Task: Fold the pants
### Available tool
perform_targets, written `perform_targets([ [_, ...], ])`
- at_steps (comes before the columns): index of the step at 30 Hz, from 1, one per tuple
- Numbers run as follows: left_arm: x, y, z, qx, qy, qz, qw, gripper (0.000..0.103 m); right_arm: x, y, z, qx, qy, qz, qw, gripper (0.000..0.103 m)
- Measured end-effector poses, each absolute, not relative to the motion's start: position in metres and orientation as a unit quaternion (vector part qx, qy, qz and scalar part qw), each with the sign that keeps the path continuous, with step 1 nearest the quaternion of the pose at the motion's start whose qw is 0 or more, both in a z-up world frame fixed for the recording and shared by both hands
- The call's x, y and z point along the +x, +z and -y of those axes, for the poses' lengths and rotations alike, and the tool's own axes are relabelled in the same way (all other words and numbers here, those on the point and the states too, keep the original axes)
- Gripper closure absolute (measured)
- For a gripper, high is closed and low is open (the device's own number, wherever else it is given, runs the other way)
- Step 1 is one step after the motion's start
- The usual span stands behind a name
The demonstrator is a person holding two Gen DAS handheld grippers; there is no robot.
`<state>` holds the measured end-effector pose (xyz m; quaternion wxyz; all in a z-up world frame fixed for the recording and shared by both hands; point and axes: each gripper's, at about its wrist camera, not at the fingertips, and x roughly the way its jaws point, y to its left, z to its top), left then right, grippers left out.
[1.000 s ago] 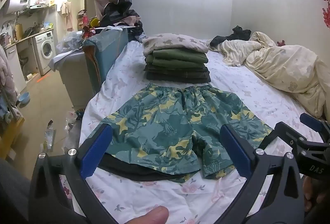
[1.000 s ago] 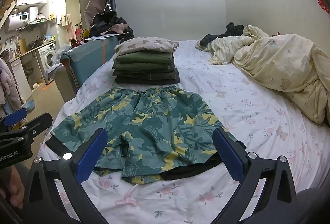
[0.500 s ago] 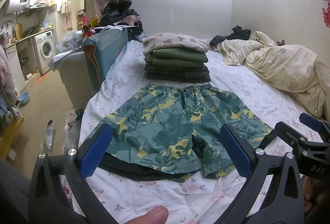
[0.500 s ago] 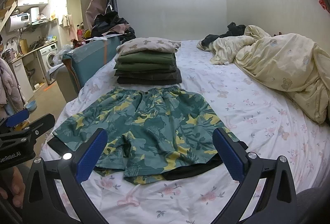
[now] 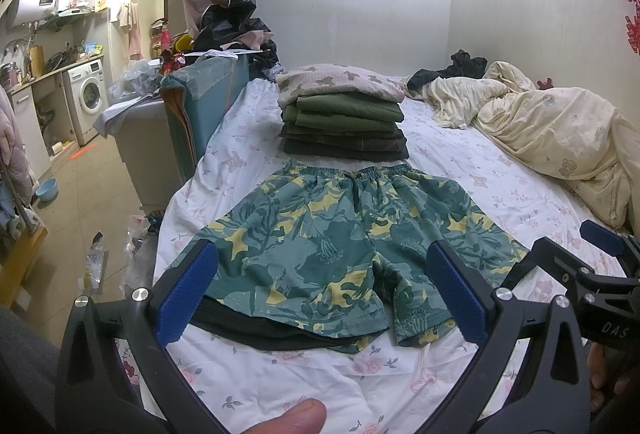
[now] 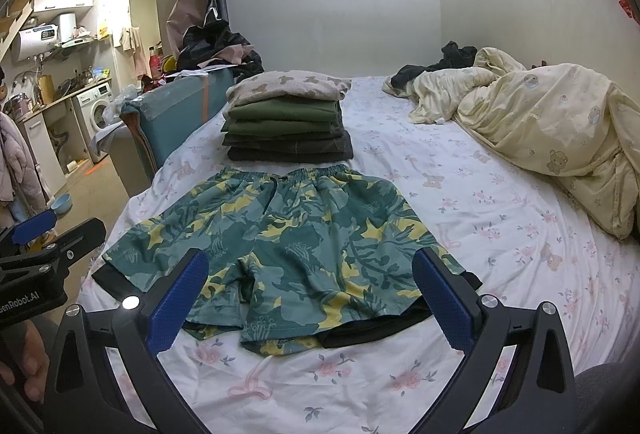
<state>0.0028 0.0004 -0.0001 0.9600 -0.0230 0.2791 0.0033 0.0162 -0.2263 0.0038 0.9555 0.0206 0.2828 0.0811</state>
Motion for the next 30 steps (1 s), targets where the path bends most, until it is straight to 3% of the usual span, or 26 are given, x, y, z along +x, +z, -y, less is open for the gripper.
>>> perform_targets([
  [30,0.001,-0.0004,-0.0017,-0.023,0.004,-0.28,0.96,0.0,0.0159,0.0039,0.2245,0.023,0.081,-0.285,0.955,0.0],
])
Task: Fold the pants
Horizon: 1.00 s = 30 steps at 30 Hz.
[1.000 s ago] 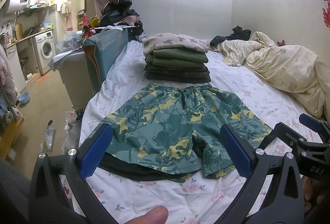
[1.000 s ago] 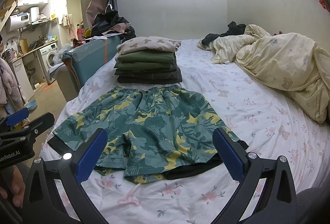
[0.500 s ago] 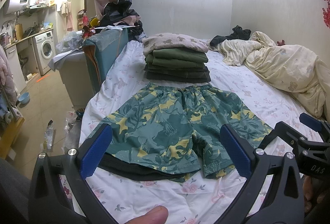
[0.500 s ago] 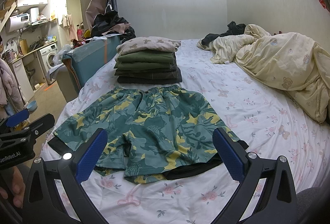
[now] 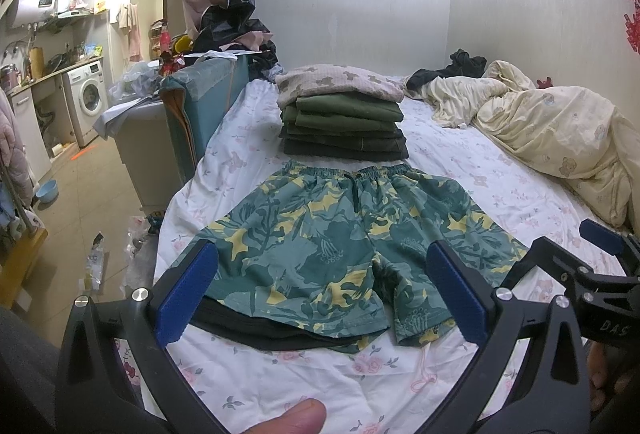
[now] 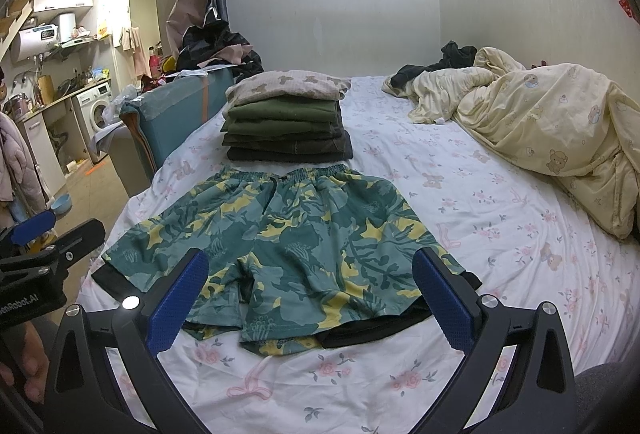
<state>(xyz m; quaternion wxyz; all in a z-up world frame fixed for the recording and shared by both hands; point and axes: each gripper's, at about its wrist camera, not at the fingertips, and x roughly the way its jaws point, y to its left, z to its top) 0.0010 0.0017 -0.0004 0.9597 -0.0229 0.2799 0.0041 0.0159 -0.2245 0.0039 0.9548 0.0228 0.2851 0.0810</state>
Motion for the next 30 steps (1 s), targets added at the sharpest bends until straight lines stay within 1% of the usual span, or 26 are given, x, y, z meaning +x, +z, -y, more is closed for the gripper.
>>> perform_targets([
  [30,0.0013,0.0004,-0.0048,-0.029,0.009,-0.285,0.958,0.0,0.0154,0.0048,0.229,0.039,0.08,-0.282,0.955,0.0],
])
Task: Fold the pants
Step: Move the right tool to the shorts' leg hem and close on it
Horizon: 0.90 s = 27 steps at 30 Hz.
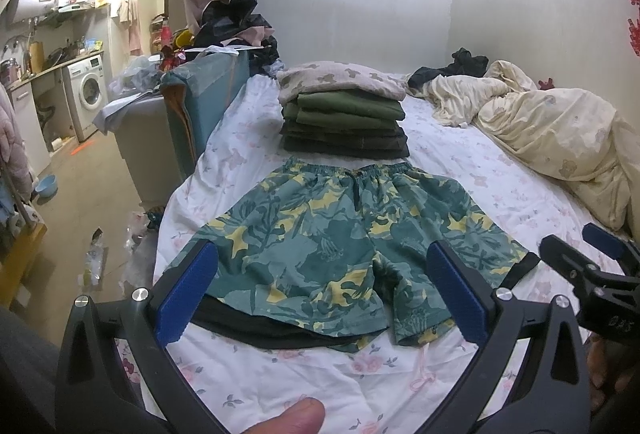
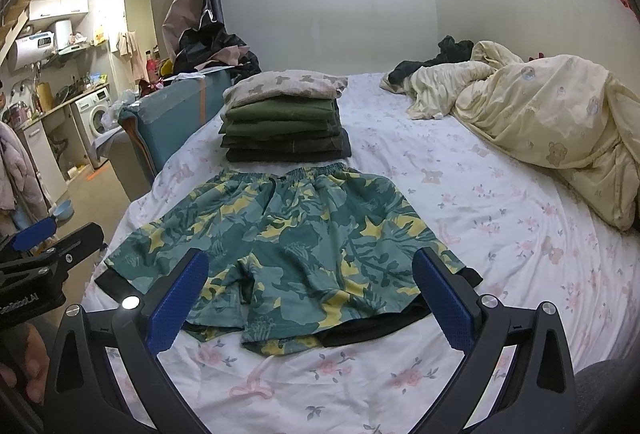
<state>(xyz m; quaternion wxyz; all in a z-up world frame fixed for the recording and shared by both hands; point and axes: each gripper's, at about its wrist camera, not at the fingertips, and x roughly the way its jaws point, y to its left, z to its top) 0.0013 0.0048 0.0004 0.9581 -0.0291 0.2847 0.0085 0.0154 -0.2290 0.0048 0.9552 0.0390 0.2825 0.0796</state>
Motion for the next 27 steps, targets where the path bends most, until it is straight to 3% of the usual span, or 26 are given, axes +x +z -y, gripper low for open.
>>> perform_targets([
  [12,0.058,0.014,-0.001,-0.018,0.008,-0.326,0.945,0.0,0.062,0.005,0.304,0.158,0.026,-0.327,0.931,0.0],
  [21,0.109,-0.012,0.014,0.018,0.018,-0.373,0.927,0.0,0.135,-0.064,0.398,0.285,-0.041,-0.45,0.846,0.0],
  [27,0.136,-0.03,0.019,-0.024,0.029,-0.411,0.911,0.0,0.15,-0.097,0.438,0.324,-0.047,-0.469,0.821,0.0],
])
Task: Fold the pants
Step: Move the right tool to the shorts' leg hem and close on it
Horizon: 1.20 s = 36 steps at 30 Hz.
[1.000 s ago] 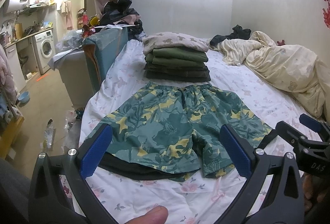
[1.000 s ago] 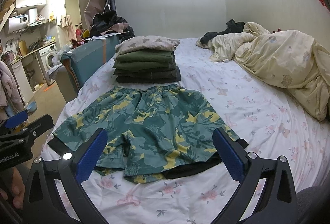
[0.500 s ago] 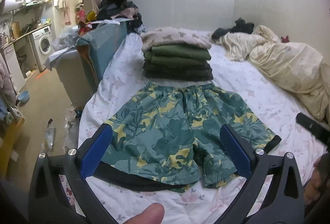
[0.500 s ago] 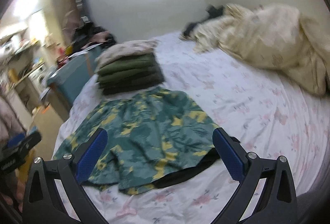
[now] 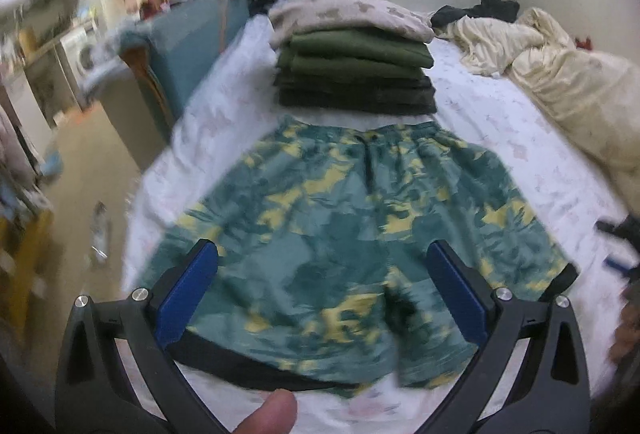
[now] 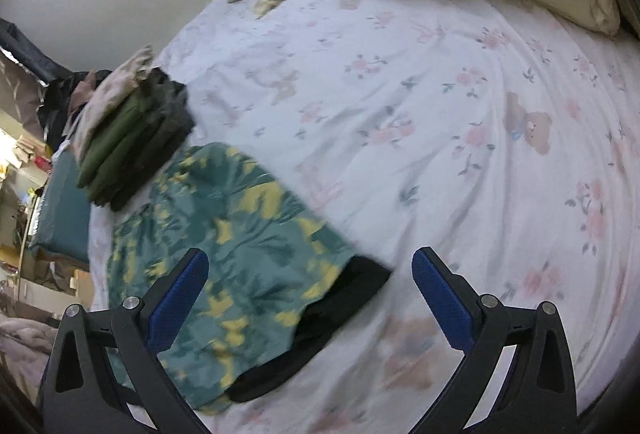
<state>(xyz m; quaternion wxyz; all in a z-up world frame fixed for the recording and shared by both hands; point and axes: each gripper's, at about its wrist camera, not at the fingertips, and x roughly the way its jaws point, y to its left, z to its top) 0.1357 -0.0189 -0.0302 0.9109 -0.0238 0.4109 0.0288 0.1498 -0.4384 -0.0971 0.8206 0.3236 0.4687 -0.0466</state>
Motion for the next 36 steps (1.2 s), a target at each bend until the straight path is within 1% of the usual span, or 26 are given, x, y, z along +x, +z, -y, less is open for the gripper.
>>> perform_targets([
  [5,0.142,-0.043,0.021,0.003,0.037,-0.418,0.908,0.0,0.159,-0.136,0.448,0.337,-0.065,-0.507,0.791,0.0],
  [7,0.145,-0.048,0.017,-0.005,0.042,-0.424,0.905,0.0,0.162,-0.15,0.45,0.355,-0.059,-0.517,0.776,0.004],
  [8,0.145,-0.05,0.016,-0.004,0.045,-0.426,0.904,0.0,0.166,-0.156,0.45,0.359,-0.059,-0.526,0.769,0.008],
  [11,0.145,-0.055,0.013,-0.003,0.049,-0.431,0.901,0.0,0.172,-0.159,0.448,0.351,-0.067,-0.524,0.773,0.009],
  [12,0.146,-0.056,0.013,-0.004,0.048,-0.432,0.9,0.0,0.174,-0.157,0.445,0.344,-0.067,-0.523,0.777,0.013],
  [13,0.146,-0.057,0.014,-0.004,0.047,-0.433,0.9,0.0,0.178,-0.156,0.442,0.333,-0.063,-0.523,0.782,0.025],
  [14,0.146,-0.057,0.015,-0.001,0.046,-0.432,0.901,0.0,0.181,-0.156,0.438,0.326,-0.055,-0.525,0.784,0.032],
  [15,0.146,-0.057,0.016,0.004,0.046,-0.43,0.902,0.0,0.184,-0.155,0.433,0.322,-0.043,-0.525,0.786,0.036],
  [17,0.145,-0.057,0.017,0.008,0.045,-0.427,0.903,0.0,0.185,-0.154,0.424,0.318,-0.03,-0.528,0.787,0.037],
  [18,0.145,-0.057,0.018,0.01,0.043,-0.427,0.903,0.0,0.186,-0.154,0.419,0.312,-0.023,-0.53,0.788,0.051],
  [19,0.144,-0.058,0.019,0.012,0.04,-0.427,0.903,0.0,0.187,-0.153,0.415,0.304,-0.018,-0.531,0.79,0.069],
  [20,0.144,-0.058,0.02,0.014,0.038,-0.427,0.903,0.0,0.188,-0.152,0.413,0.3,-0.015,-0.532,0.791,0.1],
  [24,0.144,-0.057,0.021,0.029,0.046,-0.426,0.903,0.0,0.18,-0.12,0.412,0.307,-0.003,-0.463,0.831,0.1],
  [29,0.158,-0.052,0.02,0.027,0.035,-0.444,0.895,0.0,0.172,-0.074,0.396,0.32,0.093,-0.375,0.865,0.1],
  [33,0.183,-0.046,0.022,0.024,0.027,-0.445,0.895,0.0,0.173,-0.054,0.357,0.284,0.21,-0.354,0.866,0.1],
  [36,0.207,-0.044,0.025,0.015,0.013,-0.453,0.891,0.001,0.173,-0.058,0.31,0.237,0.321,-0.395,0.828,0.1],
])
